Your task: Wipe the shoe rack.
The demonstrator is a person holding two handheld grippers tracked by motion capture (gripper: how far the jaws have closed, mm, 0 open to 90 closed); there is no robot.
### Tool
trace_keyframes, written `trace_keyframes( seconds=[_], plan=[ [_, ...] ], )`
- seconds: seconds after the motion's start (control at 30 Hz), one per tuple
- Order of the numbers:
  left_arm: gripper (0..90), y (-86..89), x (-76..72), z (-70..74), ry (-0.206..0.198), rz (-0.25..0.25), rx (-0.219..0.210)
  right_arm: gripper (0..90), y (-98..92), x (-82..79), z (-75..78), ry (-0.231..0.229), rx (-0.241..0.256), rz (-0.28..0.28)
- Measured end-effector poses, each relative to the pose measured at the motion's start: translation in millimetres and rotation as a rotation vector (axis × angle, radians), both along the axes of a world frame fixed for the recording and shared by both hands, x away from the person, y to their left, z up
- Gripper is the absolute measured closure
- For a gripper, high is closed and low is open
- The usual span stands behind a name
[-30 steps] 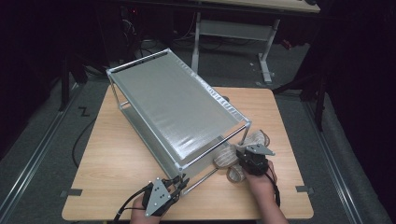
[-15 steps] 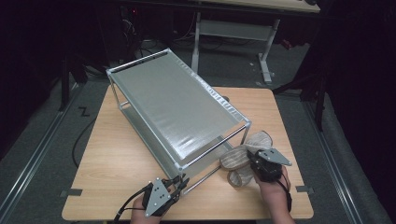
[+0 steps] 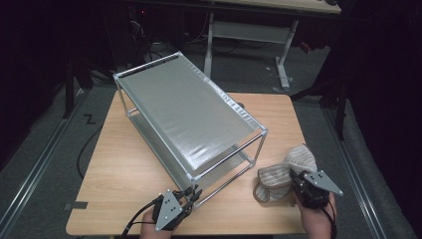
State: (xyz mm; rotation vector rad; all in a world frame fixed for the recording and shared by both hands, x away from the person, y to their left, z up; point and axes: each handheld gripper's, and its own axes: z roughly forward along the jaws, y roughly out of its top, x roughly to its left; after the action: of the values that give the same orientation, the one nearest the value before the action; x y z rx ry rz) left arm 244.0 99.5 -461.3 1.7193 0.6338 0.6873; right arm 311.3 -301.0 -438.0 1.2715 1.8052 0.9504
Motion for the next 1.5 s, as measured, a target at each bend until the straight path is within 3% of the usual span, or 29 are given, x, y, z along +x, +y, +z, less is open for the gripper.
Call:
trace_keyframes(
  seconds=[0.23, 0.3, 0.47, 0.57, 0.87, 1.2, 1.3, 1.37, 1.5],
  plan=[
    [75.6, 0.9, -0.1, 0.4, 0.0, 0.003, -0.001, 77.2, -2.8, 20.2, -38.5, 0.175, -0.011, -0.014],
    [74.0, 1.6, -0.1, 0.7, -0.001, 0.005, -0.002, 77.0, -2.5, 23.6, -46.3, 0.204, -0.02, -0.016],
    [69.5, 3.3, 0.6, 1.1, 0.009, 0.007, -0.007, 75.3, -1.1, 25.8, -51.9, 0.22, -0.016, -0.02],
    [65.7, 5.2, 0.6, 1.4, 0.012, 0.008, -0.005, 68.2, -0.7, 22.8, -49.6, 0.209, -0.009, -0.019],
    [61.2, 6.0, 1.3, -0.2, 0.024, 0.001, 0.013, 60.8, 4.3, 8.4, -33.7, 0.159, 0.023, 0.01],
    [57.8, 10.6, 5.1, -7.3, 0.081, -0.038, 0.008, 55.2, 2.2, -1.7, -29.0, 0.148, 0.037, 0.009],
    [56.0, 12.6, 4.2, -8.5, 0.085, -0.029, 0.021, 53.7, -0.1, -5.5, -26.7, 0.141, 0.052, 0.01],
    [53.1, 13.6, 4.5, -8.1, 0.111, -0.027, 0.011, 52.9, -1.4, -8.8, -24.8, 0.134, 0.058, 0.007],
    [58.0, 15.6, 0.5, -6.2, 0.088, -0.028, 0.007, 54.9, -4.1, -16.3, -21.3, 0.117, 0.064, 0.003]
  ],
)
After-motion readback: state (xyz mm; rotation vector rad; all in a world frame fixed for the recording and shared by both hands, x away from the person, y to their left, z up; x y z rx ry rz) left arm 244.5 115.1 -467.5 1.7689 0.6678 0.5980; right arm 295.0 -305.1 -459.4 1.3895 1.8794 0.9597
